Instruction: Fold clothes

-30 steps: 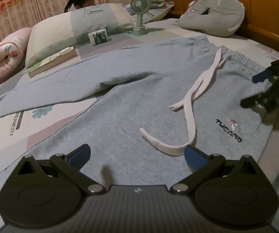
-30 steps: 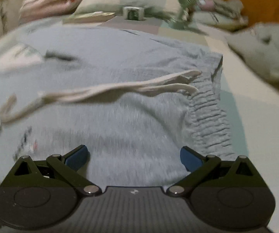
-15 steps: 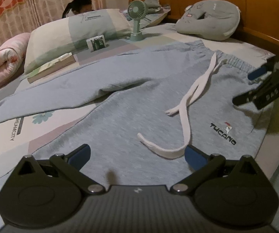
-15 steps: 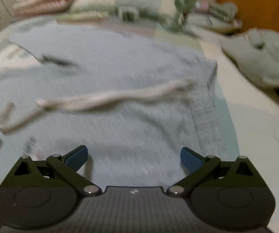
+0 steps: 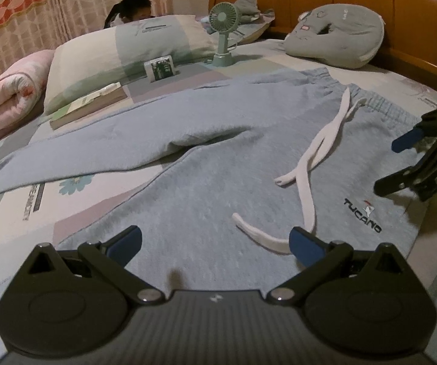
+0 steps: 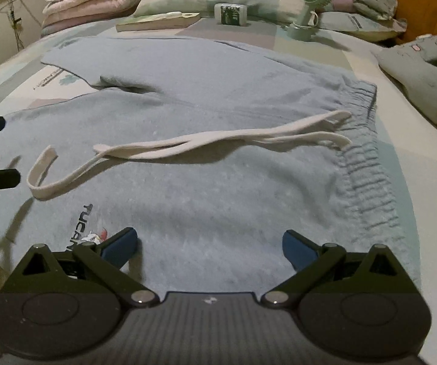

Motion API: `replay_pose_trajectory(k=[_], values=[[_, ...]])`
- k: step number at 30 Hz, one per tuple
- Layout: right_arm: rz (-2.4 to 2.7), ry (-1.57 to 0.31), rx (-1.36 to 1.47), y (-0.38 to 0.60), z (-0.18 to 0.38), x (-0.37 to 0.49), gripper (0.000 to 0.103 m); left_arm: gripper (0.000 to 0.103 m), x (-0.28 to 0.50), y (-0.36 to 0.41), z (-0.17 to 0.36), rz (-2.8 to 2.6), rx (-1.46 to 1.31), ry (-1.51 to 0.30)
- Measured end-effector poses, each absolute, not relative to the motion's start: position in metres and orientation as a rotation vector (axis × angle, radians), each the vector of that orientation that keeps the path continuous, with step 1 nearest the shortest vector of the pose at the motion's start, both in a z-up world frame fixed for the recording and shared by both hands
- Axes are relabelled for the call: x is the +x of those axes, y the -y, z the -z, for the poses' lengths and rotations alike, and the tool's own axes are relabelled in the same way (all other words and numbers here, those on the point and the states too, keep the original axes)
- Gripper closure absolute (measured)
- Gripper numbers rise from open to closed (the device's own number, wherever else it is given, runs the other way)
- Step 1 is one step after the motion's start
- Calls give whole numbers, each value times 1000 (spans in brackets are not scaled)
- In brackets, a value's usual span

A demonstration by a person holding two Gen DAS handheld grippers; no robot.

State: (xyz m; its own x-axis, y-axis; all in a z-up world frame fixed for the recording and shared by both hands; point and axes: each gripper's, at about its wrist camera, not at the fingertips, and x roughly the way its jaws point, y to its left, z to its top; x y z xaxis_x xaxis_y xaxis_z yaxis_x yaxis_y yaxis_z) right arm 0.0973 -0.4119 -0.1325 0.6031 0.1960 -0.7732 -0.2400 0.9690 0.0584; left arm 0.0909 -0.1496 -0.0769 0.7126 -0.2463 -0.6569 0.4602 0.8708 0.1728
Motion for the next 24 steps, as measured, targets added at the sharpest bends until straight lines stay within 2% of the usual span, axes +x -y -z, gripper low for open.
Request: replay_pose_trajectory(k=[12,24], values=[[-293,-858,215,471,98,130,0,1,105,173,74,457,393,-640],[-310,-821,400,555,79,209,0,1,99,202,79,692,368,-614]])
